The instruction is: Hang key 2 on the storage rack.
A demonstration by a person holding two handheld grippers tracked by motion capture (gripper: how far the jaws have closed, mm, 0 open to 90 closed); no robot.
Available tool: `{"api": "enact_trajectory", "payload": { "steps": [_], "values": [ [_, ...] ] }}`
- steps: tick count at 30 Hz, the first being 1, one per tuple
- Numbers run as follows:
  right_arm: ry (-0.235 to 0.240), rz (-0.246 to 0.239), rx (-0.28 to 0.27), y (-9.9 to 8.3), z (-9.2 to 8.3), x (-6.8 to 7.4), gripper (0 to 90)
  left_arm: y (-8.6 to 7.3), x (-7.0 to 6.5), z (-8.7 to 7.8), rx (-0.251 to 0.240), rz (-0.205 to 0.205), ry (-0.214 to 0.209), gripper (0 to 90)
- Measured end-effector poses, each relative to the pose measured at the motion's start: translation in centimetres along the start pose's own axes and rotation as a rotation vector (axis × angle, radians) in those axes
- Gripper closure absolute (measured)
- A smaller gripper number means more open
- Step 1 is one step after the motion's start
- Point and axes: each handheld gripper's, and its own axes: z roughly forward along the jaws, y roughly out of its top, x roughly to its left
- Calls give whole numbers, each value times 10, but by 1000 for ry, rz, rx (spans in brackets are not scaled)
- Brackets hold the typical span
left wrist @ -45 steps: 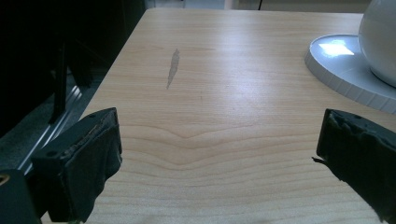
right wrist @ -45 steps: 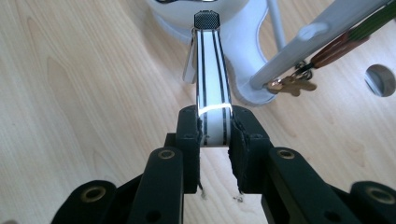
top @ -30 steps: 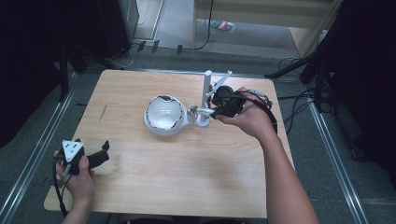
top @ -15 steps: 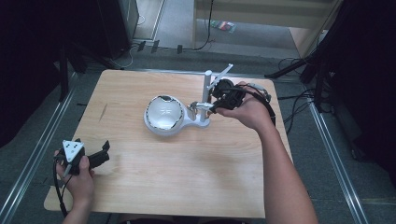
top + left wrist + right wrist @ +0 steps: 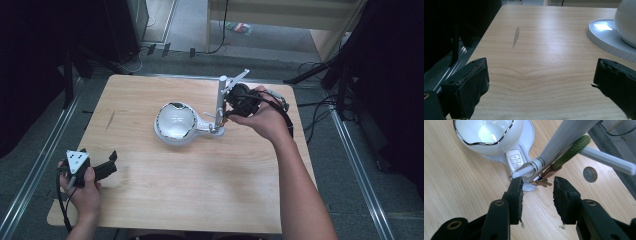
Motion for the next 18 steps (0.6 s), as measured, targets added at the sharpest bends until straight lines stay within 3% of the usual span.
{"api": "enact_trajectory", "payload": {
  "steps": [6,12,14,18],
  "values": [
    [-9,47,-18,-7,-3,-3,590,0,0,0,-4,1,1,2],
    [12,121,-16,-19,-3,-6,476,0,-1,0,3,4,4,2],
    [6,139,-12,-23,-4,-6,400,0,0,0,3,2,3,2],
    [-9,192,5,-31,-3,-1,120,0,0,0,0,1,-1,2]
  ]
}}
